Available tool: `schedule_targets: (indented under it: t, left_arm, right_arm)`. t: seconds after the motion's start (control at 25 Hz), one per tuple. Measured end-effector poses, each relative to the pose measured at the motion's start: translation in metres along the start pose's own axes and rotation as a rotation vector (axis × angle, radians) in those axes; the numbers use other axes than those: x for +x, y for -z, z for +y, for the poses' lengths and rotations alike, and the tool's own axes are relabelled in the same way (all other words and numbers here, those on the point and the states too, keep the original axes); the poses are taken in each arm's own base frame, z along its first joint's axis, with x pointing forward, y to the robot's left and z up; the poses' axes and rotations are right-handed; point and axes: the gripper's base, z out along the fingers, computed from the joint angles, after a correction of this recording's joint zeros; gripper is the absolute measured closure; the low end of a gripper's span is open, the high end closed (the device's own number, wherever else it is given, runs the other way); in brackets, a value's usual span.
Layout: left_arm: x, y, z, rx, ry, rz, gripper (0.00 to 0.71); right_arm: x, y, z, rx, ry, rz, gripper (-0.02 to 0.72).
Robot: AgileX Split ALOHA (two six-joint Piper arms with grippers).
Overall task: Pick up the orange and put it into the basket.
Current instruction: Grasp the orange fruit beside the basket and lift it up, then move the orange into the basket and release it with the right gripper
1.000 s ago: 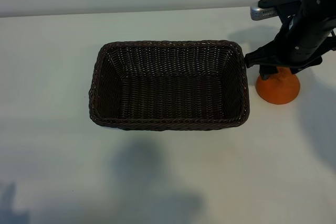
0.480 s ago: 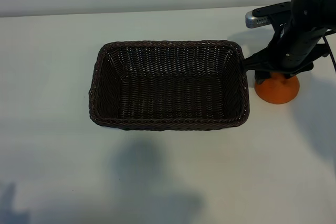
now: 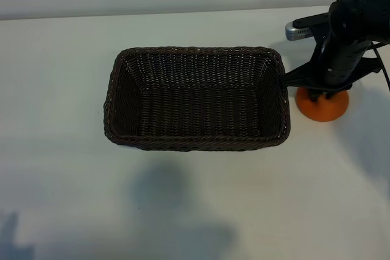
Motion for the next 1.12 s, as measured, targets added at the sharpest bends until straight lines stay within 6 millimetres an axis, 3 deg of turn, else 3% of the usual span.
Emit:
schedule_targets:
  t: [0.08,0.48,0.6,0.88,1.12]
  left_arm:
    - [0.000,0.000,0.000,0.000,0.000,0.000,0.117]
    - [0.000,0.000,0.000,0.000,0.001,0.000,0.117]
    - [0.000,0.000,0.000,0.000,0.001,0.000,0.117]
    - [0.000,0.000,0.000,0.000,0.001,0.000,0.117]
    - [0.000,0.000,0.000,0.000,0.001,0.000,0.117]
  right_arm:
    - [0.000,0.000,-0.001,0.021,0.000,0.004,0.604]
    - [0.002,0.011,-0.003,0.055,0.018,0.020,0.609]
    - [0.002,0.031,-0.006,0.063,0.019,-0.006,0.609]
    - [-0.004,0.105,-0.014,0.073,0.000,-0.123,0.609]
    - [-0.001,0.142,-0.018,0.072,-0.002,-0.191,0.609]
